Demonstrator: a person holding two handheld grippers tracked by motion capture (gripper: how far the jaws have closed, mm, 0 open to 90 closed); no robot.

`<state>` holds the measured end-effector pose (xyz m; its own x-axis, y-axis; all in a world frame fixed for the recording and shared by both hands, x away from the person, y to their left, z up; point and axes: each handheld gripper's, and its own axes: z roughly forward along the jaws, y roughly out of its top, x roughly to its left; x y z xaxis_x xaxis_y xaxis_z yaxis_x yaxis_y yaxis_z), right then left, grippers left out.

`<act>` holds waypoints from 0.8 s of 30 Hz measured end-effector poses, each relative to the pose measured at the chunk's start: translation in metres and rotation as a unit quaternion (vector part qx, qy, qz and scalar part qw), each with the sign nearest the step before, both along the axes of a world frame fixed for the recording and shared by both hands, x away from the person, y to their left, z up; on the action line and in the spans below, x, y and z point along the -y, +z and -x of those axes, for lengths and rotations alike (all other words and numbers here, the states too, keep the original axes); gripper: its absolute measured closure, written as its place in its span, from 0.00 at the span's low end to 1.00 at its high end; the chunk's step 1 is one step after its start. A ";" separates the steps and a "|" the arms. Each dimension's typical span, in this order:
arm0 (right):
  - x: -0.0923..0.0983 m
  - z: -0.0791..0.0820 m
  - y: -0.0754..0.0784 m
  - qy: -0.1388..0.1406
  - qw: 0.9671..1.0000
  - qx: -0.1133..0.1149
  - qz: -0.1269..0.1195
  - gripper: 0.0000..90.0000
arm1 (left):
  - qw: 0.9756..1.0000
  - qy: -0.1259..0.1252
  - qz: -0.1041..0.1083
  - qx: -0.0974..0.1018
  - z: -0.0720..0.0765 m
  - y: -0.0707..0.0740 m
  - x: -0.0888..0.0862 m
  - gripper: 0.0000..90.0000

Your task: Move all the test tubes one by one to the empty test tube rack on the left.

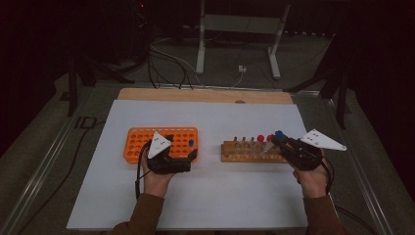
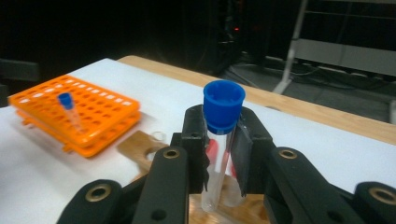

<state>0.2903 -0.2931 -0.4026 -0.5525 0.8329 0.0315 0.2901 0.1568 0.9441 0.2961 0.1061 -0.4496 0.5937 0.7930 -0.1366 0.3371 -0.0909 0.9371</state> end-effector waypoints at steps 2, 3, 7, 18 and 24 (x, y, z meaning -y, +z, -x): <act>-0.006 0.001 -0.001 0.011 1.000 -0.001 0.001 0.85 | 1.000 -0.005 -0.002 0.003 0.001 0.000 0.003 0.01; -0.010 0.001 -0.002 0.016 1.000 -0.001 0.003 0.85 | 1.000 -0.008 -0.005 0.004 0.001 0.001 0.005 0.01; -0.021 0.003 -0.004 0.035 0.999 -0.004 0.003 0.85 | 1.000 -0.022 -0.009 0.006 0.003 0.000 0.012 0.01; -0.058 0.009 -0.011 0.085 0.996 -0.012 0.010 0.85 | 0.997 -0.073 -0.031 -0.001 0.010 -0.002 0.042 0.02; -0.074 0.012 -0.017 0.106 0.994 -0.019 0.010 0.85 | 0.993 -0.113 -0.044 -0.009 0.017 -0.003 0.063 0.05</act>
